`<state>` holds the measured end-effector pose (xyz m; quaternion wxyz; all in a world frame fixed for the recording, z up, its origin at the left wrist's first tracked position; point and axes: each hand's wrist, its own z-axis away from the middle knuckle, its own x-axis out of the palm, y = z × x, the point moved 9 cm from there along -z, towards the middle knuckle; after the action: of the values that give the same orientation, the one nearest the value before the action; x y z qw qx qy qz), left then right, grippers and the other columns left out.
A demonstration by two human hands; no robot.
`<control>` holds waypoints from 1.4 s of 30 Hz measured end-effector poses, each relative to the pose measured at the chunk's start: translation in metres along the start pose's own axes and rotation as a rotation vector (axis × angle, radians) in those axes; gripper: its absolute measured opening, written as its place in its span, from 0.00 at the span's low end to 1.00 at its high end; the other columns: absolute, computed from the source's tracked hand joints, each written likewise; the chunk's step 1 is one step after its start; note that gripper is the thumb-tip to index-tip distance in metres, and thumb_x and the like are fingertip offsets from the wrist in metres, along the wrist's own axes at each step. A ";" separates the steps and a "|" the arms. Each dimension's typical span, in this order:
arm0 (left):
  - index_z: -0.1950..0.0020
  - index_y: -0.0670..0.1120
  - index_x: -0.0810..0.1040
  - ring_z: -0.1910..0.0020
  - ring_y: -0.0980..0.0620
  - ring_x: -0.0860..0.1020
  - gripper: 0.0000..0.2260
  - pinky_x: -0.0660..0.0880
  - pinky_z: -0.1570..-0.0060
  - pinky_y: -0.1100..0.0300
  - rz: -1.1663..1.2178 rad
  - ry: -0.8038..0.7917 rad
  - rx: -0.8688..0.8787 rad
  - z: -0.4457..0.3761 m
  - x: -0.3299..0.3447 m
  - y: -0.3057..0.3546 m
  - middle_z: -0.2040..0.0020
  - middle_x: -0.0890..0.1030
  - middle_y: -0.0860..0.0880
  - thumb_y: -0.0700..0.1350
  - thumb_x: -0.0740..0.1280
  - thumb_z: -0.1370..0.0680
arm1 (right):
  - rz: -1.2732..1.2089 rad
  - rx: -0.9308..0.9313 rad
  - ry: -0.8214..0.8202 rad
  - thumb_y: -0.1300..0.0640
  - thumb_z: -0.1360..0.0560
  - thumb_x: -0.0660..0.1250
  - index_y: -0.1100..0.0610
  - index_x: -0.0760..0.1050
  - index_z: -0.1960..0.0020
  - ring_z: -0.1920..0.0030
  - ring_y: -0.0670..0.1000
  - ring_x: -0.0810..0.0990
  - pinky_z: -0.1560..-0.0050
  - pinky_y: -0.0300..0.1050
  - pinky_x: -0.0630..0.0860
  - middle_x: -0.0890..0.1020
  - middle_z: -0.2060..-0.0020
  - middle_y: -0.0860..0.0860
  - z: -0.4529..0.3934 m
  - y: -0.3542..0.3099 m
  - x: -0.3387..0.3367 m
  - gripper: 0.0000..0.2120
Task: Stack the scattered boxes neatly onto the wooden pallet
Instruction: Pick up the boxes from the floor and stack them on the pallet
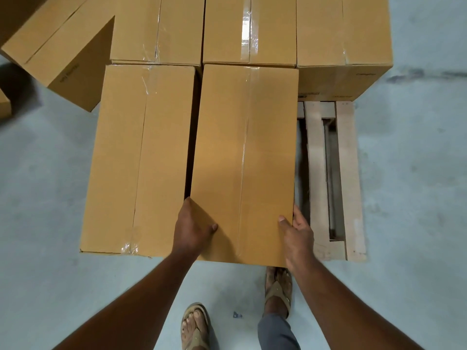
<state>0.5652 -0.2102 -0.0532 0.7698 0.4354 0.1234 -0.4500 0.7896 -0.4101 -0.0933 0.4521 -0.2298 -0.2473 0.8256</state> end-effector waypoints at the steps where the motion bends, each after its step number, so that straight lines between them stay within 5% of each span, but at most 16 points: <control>1: 0.20 0.47 0.61 0.28 0.44 0.71 0.43 0.70 0.28 0.43 0.002 0.004 -0.002 0.000 -0.001 0.000 0.26 0.72 0.47 0.43 0.81 0.29 | 0.001 -0.003 0.003 0.62 0.18 0.68 0.49 0.68 0.21 0.41 0.48 0.83 0.36 0.54 0.79 0.83 0.40 0.43 -0.001 -0.001 0.001 0.27; 10: 0.16 0.46 0.55 0.22 0.44 0.64 0.43 0.63 0.23 0.45 -0.029 -0.011 0.004 -0.001 0.004 0.006 0.19 0.64 0.47 0.39 0.77 0.25 | 0.041 -0.063 -0.008 0.61 0.17 0.67 0.50 0.67 0.20 0.37 0.51 0.81 0.34 0.53 0.78 0.81 0.31 0.50 -0.012 -0.012 0.002 0.27; 14: 0.16 0.45 0.54 0.18 0.48 0.56 0.43 0.56 0.19 0.52 -0.084 0.013 0.078 0.009 -0.002 0.023 0.15 0.54 0.49 0.37 0.76 0.24 | 0.419 -0.158 -0.005 0.54 0.17 0.67 0.48 0.60 0.17 0.30 0.56 0.76 0.35 0.54 0.77 0.75 0.27 0.53 0.001 -0.019 0.005 0.31; 17: 0.17 0.43 0.59 0.18 0.50 0.57 0.40 0.58 0.21 0.56 -0.091 0.025 0.124 0.020 -0.024 0.023 0.16 0.57 0.48 0.39 0.76 0.24 | 0.747 -0.540 0.195 0.59 0.21 0.71 0.56 0.63 0.18 0.22 0.62 0.65 0.27 0.60 0.71 0.69 0.23 0.58 0.060 -0.051 0.016 0.34; 19: 0.19 0.42 0.63 0.18 0.48 0.58 0.38 0.59 0.22 0.55 -0.112 0.084 0.100 0.019 -0.054 0.008 0.17 0.59 0.47 0.41 0.78 0.25 | 0.751 -0.729 0.064 0.62 0.23 0.72 0.56 0.71 0.24 0.26 0.58 0.71 0.31 0.53 0.73 0.75 0.27 0.54 0.103 -0.051 0.057 0.28; 21: 0.19 0.41 0.63 0.18 0.43 0.58 0.41 0.59 0.23 0.51 -0.134 0.150 0.060 0.008 -0.089 -0.015 0.17 0.58 0.43 0.44 0.80 0.27 | 0.665 -0.582 -0.216 0.61 0.21 0.70 0.48 0.74 0.28 0.35 0.51 0.78 0.37 0.48 0.78 0.78 0.32 0.50 0.126 -0.026 0.109 0.23; 23: 0.18 0.40 0.59 0.18 0.39 0.54 0.49 0.57 0.21 0.45 -0.184 0.199 -0.037 -0.013 -0.125 -0.046 0.16 0.54 0.40 0.49 0.82 0.31 | 0.656 -0.381 -0.365 0.57 0.20 0.69 0.46 0.71 0.26 0.34 0.49 0.78 0.34 0.48 0.77 0.75 0.28 0.49 0.135 0.006 0.152 0.23; 26: 0.17 0.41 0.52 0.18 0.36 0.51 0.60 0.57 0.22 0.35 -0.299 0.265 -0.242 -0.046 -0.182 -0.094 0.16 0.51 0.38 0.60 0.83 0.36 | 0.782 -0.343 -0.312 0.53 0.19 0.68 0.52 0.65 0.19 0.24 0.51 0.70 0.27 0.46 0.71 0.66 0.20 0.47 0.137 0.020 0.200 0.30; 31: 0.19 0.39 0.54 0.25 0.33 0.66 0.62 0.68 0.29 0.34 -0.268 0.148 -0.289 -0.084 -0.215 -0.132 0.24 0.65 0.35 0.61 0.85 0.40 | 0.867 -0.319 -0.102 0.51 0.20 0.68 0.52 0.63 0.18 0.24 0.52 0.68 0.29 0.45 0.71 0.65 0.20 0.48 0.135 0.012 0.237 0.32; 38: 0.28 0.45 0.64 0.40 0.43 0.73 0.43 0.76 0.44 0.46 -0.009 -0.079 -0.286 -0.105 -0.211 -0.146 0.35 0.73 0.44 0.47 0.85 0.34 | 0.875 -0.169 -0.004 0.50 0.22 0.69 0.51 0.63 0.18 0.29 0.57 0.73 0.33 0.51 0.74 0.72 0.27 0.55 0.124 0.016 0.253 0.35; 42: 0.28 0.46 0.65 0.38 0.40 0.75 0.37 0.77 0.40 0.42 -0.069 -0.076 -0.192 -0.105 -0.211 -0.148 0.34 0.75 0.43 0.45 0.82 0.30 | 0.848 -0.211 -0.004 0.50 0.23 0.72 0.52 0.68 0.20 0.38 0.56 0.77 0.38 0.51 0.77 0.76 0.37 0.53 0.121 0.017 0.252 0.33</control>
<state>0.3483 -0.0369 -0.0752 0.7964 0.3376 0.1516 -0.4784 0.5840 -0.2257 -0.0496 0.0466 -0.3543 -0.2151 0.9089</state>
